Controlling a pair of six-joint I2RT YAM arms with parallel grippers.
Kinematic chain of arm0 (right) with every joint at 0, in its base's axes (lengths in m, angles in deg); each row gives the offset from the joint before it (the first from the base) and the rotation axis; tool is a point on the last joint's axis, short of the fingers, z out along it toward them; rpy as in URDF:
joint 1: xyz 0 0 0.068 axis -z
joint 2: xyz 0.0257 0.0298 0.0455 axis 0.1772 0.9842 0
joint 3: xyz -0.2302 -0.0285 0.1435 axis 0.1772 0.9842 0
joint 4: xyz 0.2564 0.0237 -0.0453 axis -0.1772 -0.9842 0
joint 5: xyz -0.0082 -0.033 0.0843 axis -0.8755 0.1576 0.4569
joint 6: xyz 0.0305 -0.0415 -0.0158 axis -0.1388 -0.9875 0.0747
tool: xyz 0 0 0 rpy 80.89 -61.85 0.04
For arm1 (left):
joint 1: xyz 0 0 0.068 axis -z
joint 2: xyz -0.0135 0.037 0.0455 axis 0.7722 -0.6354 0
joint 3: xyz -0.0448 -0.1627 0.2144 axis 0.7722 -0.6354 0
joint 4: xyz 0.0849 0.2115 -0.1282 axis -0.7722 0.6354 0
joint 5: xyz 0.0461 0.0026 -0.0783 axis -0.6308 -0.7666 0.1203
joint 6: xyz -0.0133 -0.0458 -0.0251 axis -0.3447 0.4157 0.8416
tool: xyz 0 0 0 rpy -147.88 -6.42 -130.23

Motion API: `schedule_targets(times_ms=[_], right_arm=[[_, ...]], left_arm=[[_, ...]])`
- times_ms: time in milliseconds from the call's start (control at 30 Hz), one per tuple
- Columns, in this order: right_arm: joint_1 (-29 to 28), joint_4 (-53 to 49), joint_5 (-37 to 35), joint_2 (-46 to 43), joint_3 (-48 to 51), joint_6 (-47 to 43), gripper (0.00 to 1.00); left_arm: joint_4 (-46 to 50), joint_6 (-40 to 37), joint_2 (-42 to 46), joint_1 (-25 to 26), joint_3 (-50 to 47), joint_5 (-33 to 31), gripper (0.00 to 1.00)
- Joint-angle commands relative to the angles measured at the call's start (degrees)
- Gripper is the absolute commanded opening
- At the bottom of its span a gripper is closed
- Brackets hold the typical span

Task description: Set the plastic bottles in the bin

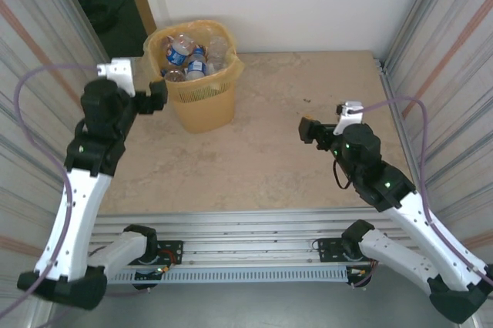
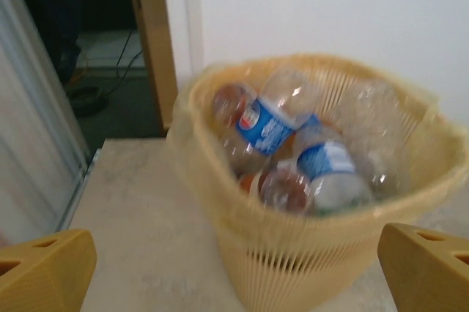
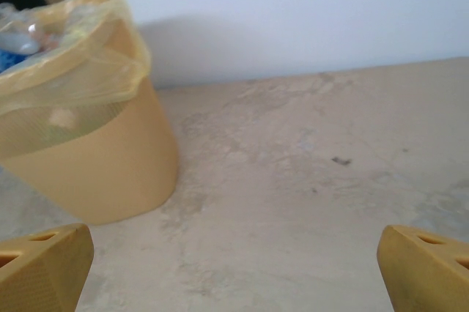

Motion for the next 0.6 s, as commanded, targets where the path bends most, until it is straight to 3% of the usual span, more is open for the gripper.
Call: schedule_targets(times_ms=[0,167,333,567], right_arm=[[1.17,-4.9,-7.3,-3.9,1.61,4.32,0.98],[2.45,-7.25,-11.84,-9.79,6.96,4.33,0.98],[3.66,-4.05,-15.81,-15.03,14.58,0.56,0.98],[7.0,5.43,-17.11,-17.44,25.84,-8.14,0.98]], left_arm=[[-2.79,6.48,7.46,-0.28,-9.38,-4.59,0.99],[-5.8,8.0,17.43,-0.28,-23.76,-6.9,0.99],[-14.66,5.89,24.25,-0.28,-35.02,-8.99,0.99],[-30.5,-1.19,22.44,-1.1,-46.59,-9.32,0.99]])
